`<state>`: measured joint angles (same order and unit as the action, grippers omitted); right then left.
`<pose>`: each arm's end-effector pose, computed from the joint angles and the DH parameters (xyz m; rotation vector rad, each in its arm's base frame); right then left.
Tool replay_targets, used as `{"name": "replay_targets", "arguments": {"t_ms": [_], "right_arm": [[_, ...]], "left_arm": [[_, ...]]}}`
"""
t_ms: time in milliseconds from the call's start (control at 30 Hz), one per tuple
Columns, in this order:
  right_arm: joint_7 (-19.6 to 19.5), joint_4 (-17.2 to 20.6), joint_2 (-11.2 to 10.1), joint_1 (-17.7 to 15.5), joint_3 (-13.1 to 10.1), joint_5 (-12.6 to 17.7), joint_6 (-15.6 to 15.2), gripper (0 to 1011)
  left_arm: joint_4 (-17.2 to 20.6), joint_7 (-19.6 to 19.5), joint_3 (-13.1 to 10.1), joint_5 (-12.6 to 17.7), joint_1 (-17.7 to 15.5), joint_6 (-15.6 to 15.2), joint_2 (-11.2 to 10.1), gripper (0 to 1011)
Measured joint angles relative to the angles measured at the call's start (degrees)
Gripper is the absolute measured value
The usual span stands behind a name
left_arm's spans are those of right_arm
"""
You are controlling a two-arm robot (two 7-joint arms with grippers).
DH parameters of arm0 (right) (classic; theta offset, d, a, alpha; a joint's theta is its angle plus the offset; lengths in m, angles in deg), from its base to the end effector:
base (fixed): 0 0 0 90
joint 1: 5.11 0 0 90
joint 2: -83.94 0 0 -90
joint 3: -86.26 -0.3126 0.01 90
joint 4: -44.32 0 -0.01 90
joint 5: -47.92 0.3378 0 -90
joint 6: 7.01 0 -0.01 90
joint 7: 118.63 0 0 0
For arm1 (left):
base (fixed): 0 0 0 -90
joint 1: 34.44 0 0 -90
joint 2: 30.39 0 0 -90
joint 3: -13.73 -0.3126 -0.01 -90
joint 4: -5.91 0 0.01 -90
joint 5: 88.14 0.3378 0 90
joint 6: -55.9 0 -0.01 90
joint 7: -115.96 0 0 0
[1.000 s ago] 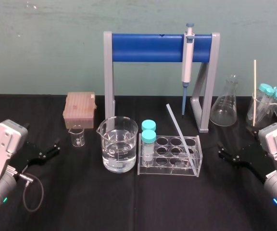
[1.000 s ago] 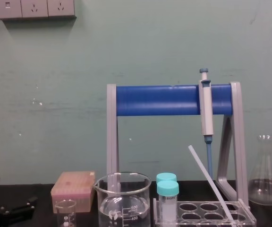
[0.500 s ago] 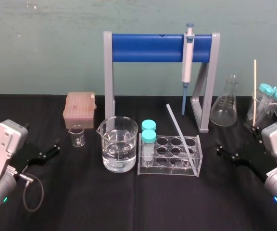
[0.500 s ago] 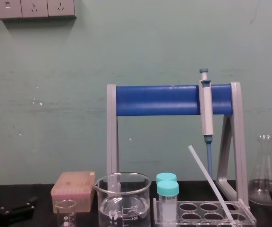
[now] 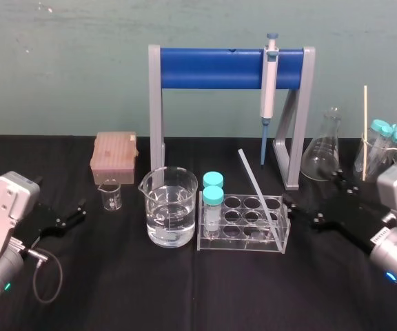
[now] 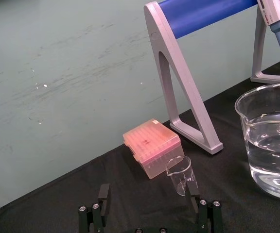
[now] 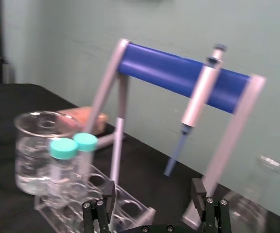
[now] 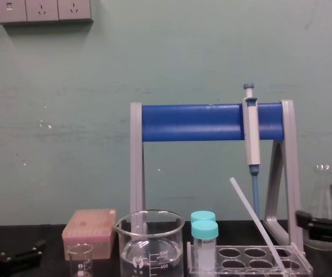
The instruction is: Pick up the stirring rod with one hand, then place it down.
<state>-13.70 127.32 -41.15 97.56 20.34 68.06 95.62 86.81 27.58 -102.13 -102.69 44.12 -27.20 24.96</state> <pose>0.3989 -0.0910 -0.2993 -0.1478 -0.2872 -0.9833 0.3892 0.0879 -0.3260 0.3045 -0.2851 1.2481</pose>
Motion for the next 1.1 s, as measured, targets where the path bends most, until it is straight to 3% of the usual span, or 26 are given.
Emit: {"name": "replay_targets", "arguments": {"t_ms": [267,467,1100], "right_arm": [[7.8,-3.4,1.9,4.9,1.7,0.4,-0.2,1000],[10.8,-6.1,3.5,7.7,1.9,0.7,-0.6,1000],[21.8,-17.5,9.5,16.3,0.1,7.2,-7.4,1000]], "left_arm": [[0.0,0.0,0.0,0.0,0.0,0.0,0.0,1000],[0.0,0.0,0.0,0.0,0.0,0.0,0.0,1000],[0.0,0.0,0.0,0.0,0.0,0.0,0.0,1000]]}}
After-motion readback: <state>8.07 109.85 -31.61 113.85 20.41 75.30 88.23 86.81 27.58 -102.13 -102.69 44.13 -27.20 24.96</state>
